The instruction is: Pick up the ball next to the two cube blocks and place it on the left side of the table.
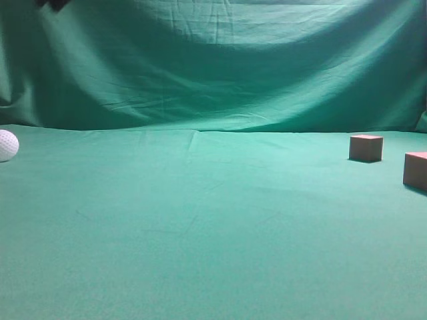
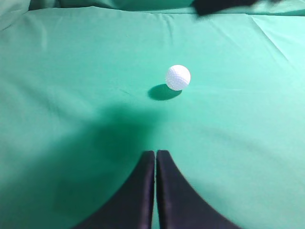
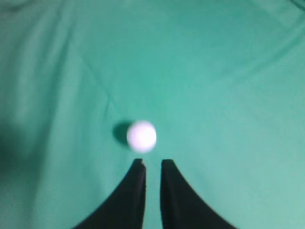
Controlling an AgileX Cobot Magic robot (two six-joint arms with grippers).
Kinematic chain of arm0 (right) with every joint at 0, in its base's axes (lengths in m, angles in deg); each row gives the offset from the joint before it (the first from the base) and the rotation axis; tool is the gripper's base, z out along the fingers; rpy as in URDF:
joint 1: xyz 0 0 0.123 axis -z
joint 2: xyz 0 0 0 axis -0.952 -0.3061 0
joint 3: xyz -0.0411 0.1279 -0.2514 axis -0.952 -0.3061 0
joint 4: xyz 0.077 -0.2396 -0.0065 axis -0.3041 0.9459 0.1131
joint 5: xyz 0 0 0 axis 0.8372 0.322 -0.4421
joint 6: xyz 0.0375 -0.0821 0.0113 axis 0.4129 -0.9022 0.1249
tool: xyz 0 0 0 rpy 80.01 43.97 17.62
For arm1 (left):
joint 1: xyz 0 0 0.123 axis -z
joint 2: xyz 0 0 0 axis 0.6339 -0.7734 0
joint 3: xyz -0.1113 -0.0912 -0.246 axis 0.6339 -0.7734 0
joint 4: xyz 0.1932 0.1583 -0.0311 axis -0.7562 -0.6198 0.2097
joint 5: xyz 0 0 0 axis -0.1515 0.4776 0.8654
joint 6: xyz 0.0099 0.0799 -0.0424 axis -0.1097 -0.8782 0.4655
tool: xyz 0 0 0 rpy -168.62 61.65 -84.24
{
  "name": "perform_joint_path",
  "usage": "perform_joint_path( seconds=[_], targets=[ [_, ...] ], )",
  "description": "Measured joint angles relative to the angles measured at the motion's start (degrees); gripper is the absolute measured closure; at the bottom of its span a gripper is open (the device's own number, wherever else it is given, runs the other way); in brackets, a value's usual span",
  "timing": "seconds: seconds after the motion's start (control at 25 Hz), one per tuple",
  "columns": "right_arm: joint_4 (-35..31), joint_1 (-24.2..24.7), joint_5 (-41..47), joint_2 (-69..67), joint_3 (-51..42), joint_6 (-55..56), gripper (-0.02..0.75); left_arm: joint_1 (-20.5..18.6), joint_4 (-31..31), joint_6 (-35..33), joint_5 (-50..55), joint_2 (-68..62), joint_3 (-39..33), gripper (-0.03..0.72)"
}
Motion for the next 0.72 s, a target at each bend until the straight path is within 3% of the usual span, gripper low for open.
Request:
perform_joint_path(
  seconds=[0.16,0.44,0.72],
  targets=[
    [2.4,1.1,7.5,5.3,0.0,4.2,0.738,0.0,0.0,0.0,0.0,0.0,0.0,0.688],
    [10.9,1.7,9.4,21.8,-1.1,8.0,0.738,0.0,0.0,0.0,0.0,0.0,0.0,0.688],
    [15.6,1.7,9.6,43.9,-21.4,10.0,0.738,0.0,0.0,0.0,0.0,0.0,0.0,0.688]
  ],
)
